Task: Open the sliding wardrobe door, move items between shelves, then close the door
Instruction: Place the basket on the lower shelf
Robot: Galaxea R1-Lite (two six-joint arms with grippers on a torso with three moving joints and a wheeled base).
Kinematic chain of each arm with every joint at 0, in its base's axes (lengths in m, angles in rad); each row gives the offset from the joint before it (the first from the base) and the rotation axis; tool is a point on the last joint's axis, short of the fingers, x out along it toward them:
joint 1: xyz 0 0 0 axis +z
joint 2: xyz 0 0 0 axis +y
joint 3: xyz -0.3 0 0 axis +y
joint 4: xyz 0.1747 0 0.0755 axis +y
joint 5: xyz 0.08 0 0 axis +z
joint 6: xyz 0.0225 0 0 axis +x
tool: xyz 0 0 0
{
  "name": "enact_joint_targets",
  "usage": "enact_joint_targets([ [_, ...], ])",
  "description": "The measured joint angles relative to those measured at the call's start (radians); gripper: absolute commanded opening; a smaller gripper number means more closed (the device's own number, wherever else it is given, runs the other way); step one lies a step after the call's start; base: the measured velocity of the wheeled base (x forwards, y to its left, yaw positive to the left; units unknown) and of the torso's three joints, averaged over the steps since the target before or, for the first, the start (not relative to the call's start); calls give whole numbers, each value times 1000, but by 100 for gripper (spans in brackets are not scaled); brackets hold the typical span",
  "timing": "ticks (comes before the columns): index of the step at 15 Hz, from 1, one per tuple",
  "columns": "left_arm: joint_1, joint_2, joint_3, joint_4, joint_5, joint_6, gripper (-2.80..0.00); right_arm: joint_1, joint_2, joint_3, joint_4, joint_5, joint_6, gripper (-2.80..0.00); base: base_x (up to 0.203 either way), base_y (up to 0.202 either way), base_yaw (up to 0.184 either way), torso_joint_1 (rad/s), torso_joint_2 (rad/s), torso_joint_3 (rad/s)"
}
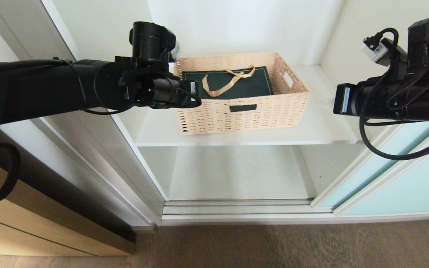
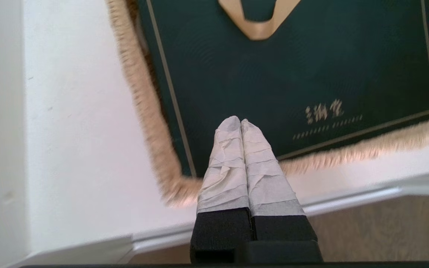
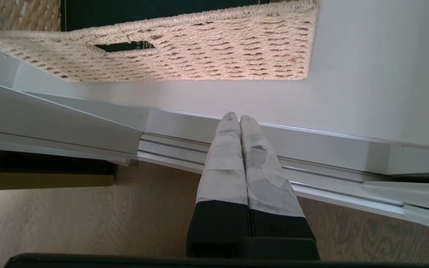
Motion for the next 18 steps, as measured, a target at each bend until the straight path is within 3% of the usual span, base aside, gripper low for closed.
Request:
enact_joint_targets([
  [10, 82, -52, 101, 17, 5, 99, -280, 1, -3, 19, 5, 0, 14, -280, 0, 0, 0, 0, 0, 0],
  [14, 86, -77, 101, -51, -1, 83, -280, 6, -1, 24, 2, 0, 14, -280, 0, 0, 0, 0, 0, 0],
  [18, 9, -129, 103, -148, 26, 35, -280, 9, -1, 54, -9, -1, 10, -280, 0, 0, 0, 0, 0, 0],
])
